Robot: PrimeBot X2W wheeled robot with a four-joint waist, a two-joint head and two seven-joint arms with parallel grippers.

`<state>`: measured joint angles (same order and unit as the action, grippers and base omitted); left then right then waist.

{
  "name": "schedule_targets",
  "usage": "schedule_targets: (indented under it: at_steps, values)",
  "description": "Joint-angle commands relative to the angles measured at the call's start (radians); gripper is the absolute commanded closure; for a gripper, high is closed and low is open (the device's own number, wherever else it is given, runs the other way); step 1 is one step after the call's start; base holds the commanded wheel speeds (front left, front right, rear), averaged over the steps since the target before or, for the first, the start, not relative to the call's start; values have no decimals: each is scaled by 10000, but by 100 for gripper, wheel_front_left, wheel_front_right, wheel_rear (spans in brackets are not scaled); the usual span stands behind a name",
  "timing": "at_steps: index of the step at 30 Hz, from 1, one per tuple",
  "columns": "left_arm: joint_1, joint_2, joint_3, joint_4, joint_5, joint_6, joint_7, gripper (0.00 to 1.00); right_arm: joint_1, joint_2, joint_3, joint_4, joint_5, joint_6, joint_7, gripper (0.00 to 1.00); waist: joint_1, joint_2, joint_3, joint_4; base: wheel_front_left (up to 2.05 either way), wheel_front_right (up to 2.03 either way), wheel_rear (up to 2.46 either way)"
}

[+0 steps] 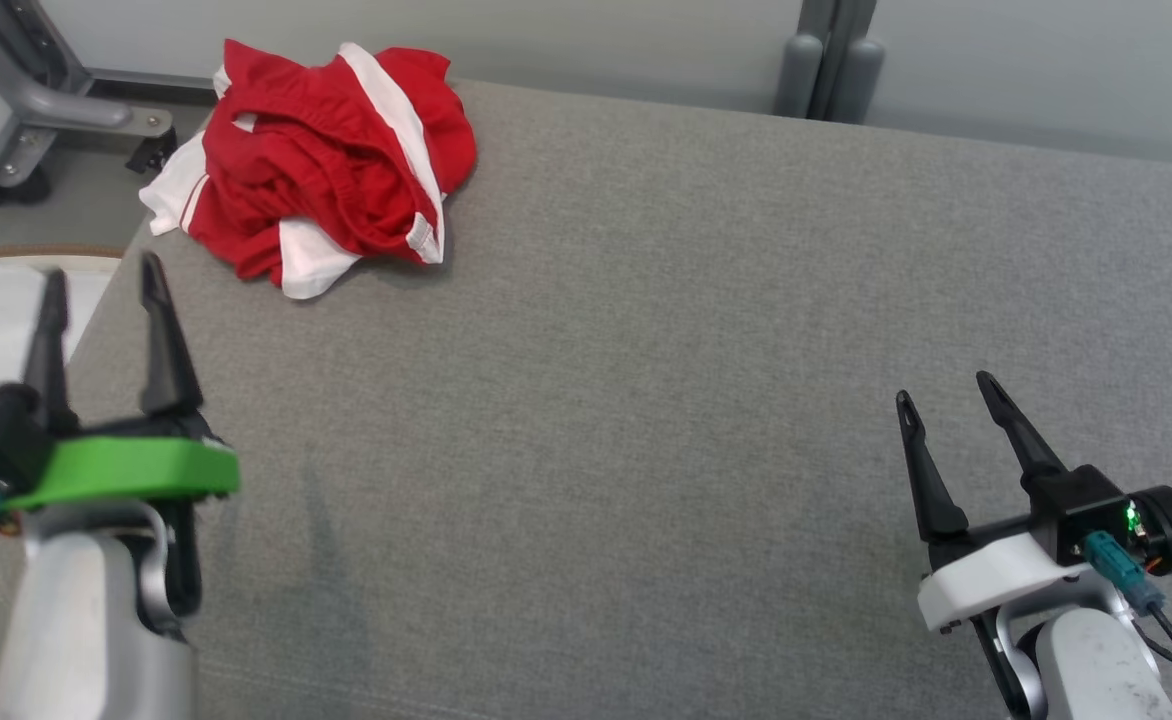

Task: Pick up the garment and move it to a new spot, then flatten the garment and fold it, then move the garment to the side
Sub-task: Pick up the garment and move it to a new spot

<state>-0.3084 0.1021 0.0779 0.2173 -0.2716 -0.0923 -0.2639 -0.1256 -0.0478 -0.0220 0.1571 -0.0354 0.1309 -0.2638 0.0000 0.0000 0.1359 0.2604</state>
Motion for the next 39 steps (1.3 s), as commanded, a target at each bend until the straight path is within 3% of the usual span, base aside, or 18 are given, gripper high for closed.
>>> schedule_targets:
  at_steps: [1,8,11,19,26,35,37,39]
  values:
    - [-687,271,116,-14,-94,-74,-9,0,-201,-46,4,-76,-109,-3,-15,0,0,0,558,-486,0,0,0]
    - [-3436,1629,166,420,-222,-231,895,0,-851,-47,130,-319,-496,-3,-13,0,0,0,1648,-1267,0,0,0]
    - [-4521,1890,263,1170,-901,-307,1668,0,-1150,-47,163,-414,-634,-5,-13,0,0,0,2246,-1608,0,0,0]
    - [-5969,2792,-154,3351,-1307,-387,3012,0,-1662,-39,215,-635,-830,-5,-10,0,0,0,3483,-2278,0,0,0]
    - [-6410,3067,-496,5101,-1661,-379,3854,0,-1758,-39,126,-776,-895,-5,-10,0,0,0,4181,-2447,0,0,0]
    - [-6564,3127,-676,6186,-1999,-388,4126,0,-1696,-42,171,-682,-792,-5,-10,0,0,0,4375,-2419,0,0,0]
    - [-6594,3098,-691,6341,-2050,-388,4079,45,-1693,-41,175,-634,-770,-5,-10,0,0,0,4332,-2404,0,0,0]
    - [-6577,3081,-715,6524,-2097,-377,4054,72,-1706,-41,206,-596,-734,-5,-10,0,0,0,4260,-2390,0,0,0]
